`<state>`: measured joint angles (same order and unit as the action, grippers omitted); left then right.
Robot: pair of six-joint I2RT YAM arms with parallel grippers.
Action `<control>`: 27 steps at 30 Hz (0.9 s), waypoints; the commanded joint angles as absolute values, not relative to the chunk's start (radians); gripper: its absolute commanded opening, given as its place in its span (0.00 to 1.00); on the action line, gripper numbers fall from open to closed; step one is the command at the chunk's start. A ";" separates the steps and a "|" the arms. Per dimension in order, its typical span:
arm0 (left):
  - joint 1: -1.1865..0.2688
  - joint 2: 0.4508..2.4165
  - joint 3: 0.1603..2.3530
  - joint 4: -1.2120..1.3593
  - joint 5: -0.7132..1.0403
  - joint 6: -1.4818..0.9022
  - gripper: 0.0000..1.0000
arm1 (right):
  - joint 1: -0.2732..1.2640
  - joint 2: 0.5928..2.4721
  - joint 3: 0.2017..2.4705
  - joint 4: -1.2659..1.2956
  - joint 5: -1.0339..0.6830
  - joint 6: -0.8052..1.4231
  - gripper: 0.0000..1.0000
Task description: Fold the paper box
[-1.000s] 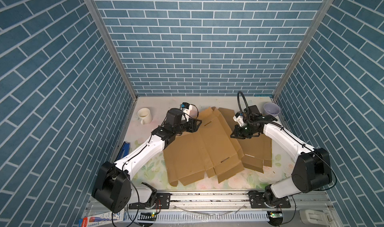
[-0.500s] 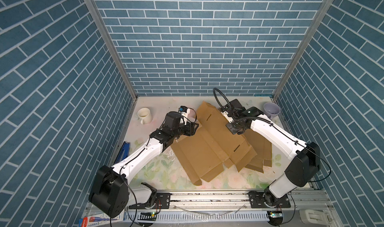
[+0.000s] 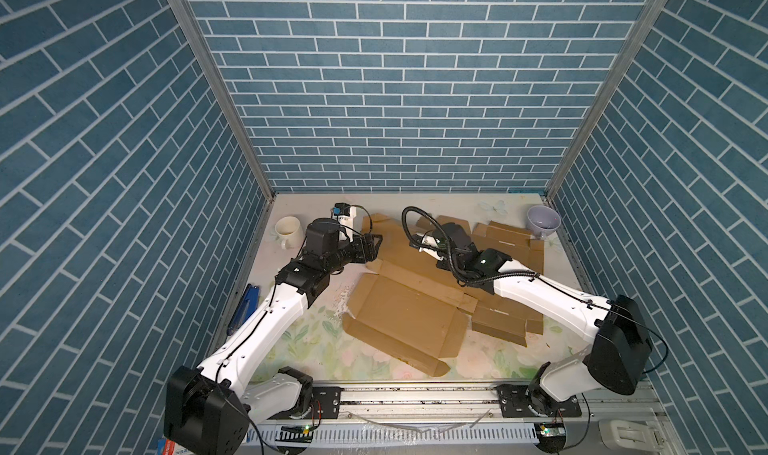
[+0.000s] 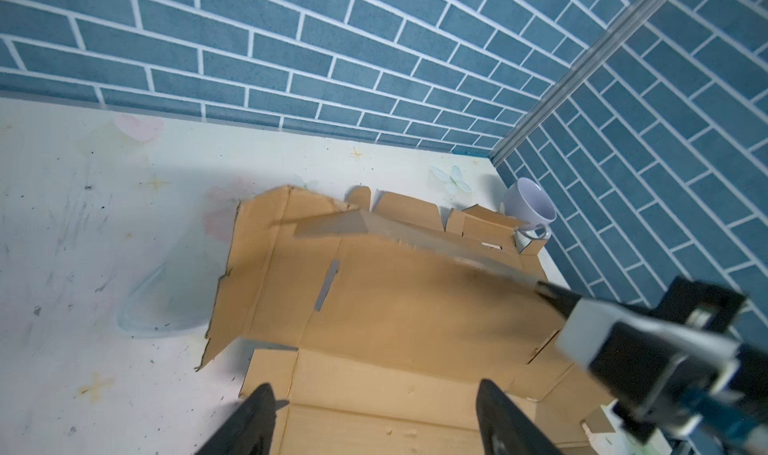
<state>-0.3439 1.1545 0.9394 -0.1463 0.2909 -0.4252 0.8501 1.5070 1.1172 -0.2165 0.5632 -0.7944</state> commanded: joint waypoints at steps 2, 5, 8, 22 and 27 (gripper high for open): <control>-0.284 1.195 1.027 -0.194 0.397 -0.466 0.77 | 0.876 1.518 0.997 0.186 0.639 -0.988 0.00; -0.283 1.245 1.106 -0.310 0.392 -0.399 0.76 | 0.897 1.526 0.957 0.268 0.655 -1.015 0.00; -0.284 1.273 1.165 -0.383 0.381 -0.349 0.76 | 0.909 1.513 0.932 0.310 0.658 -1.044 0.00; -0.285 1.432 1.295 -0.519 0.410 -0.302 0.75 | 0.999 1.603 0.797 0.698 0.750 -1.278 0.00; -0.285 1.454 1.294 -0.550 0.393 -0.278 0.70 | 1.035 1.625 0.779 0.741 0.773 -1.274 0.00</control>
